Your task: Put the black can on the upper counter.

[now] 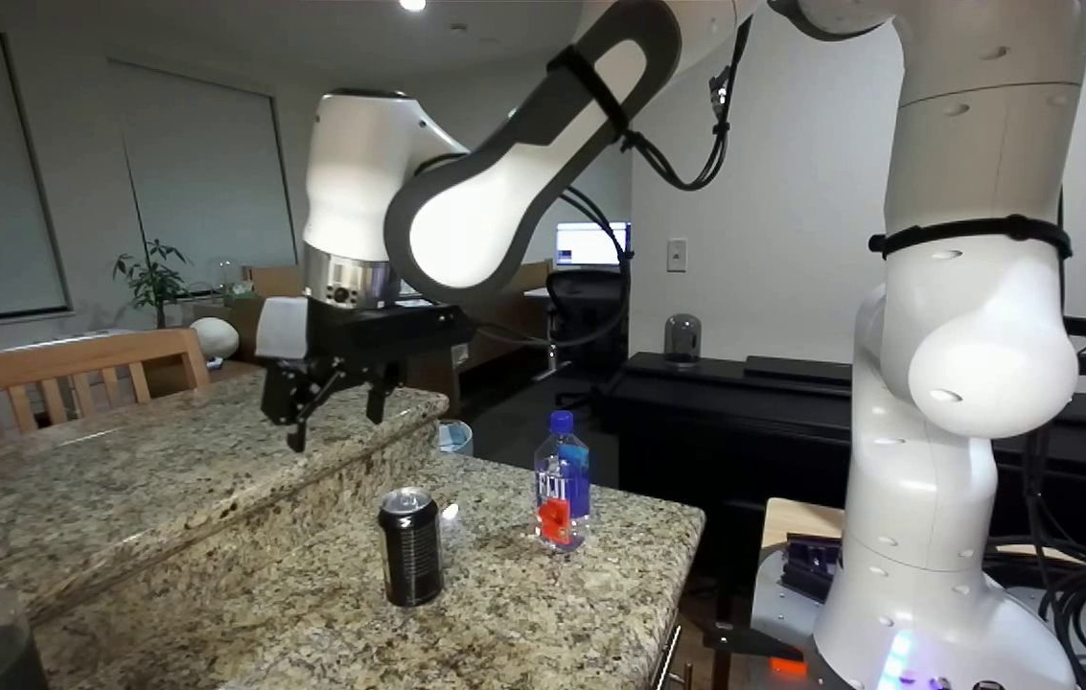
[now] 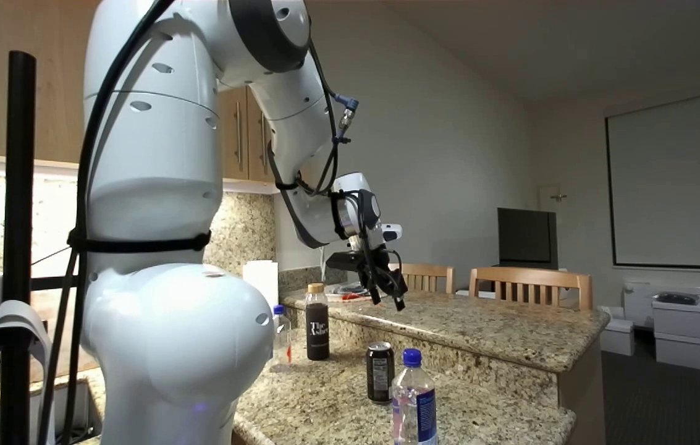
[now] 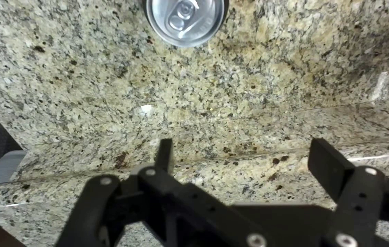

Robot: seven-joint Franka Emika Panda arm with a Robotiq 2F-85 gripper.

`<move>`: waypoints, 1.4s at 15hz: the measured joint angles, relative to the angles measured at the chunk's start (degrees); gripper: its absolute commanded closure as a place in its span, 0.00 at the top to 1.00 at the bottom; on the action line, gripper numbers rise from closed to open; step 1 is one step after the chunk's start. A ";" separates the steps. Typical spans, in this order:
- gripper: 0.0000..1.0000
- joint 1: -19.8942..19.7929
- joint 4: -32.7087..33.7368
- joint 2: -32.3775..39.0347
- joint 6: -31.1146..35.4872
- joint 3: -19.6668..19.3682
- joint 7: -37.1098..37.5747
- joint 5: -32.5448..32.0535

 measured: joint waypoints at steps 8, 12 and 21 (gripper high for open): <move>1.00 2.25 0.51 0.04 -2.39 -1.29 -0.02 0.12; 1.00 5.81 2.14 -0.18 -11.75 -1.22 0.06 0.64; 1.00 7.48 -0.11 -0.73 -20.04 -2.80 0.15 1.01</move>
